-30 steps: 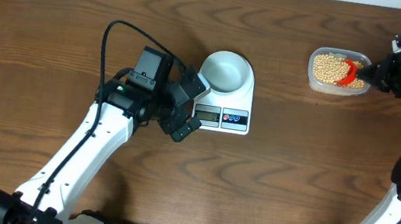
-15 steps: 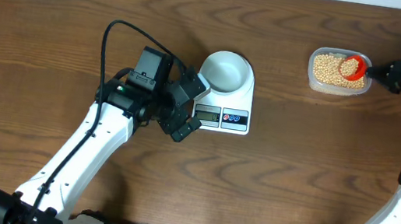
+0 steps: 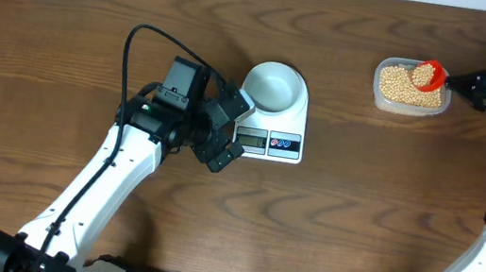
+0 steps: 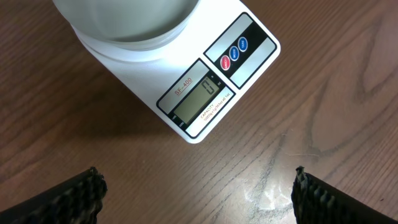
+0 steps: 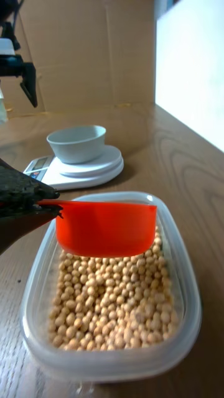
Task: Scoop item into bowl and weigh 50g on scale
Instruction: 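Lift the filled scoop and carry it over the white bowl on the scale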
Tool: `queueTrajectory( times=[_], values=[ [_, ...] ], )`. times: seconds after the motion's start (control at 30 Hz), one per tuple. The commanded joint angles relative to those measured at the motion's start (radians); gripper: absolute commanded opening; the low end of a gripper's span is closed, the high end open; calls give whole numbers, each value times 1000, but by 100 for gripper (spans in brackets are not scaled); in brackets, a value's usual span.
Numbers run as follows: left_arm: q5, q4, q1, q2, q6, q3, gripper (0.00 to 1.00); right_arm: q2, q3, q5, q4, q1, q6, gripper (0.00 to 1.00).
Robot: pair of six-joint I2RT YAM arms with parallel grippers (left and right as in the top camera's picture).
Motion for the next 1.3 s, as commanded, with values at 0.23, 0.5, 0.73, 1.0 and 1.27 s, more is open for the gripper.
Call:
queueTrajectory(
  times=[0.23,0.5,0.73,1.0,1.27],
  values=[
    [-2,-3,-1,-13,17,23,98,6,-7,-164,-2,-2,-28,1],
    [-2,-3,-1,-13,17,23,98,6,-7,-167,-5,40,-12,1],
    [-2,-3,-1,-13,17,23,98,6,-7,-191,-1,111,-12,1],
    [-2,-3,-1,-13,17,23,98,6,-7,-212,1,207,-12,1],
    [-2,-3,-1,-13,17,23,98,6,-7,-212,60,324,26,1]
  ],
)
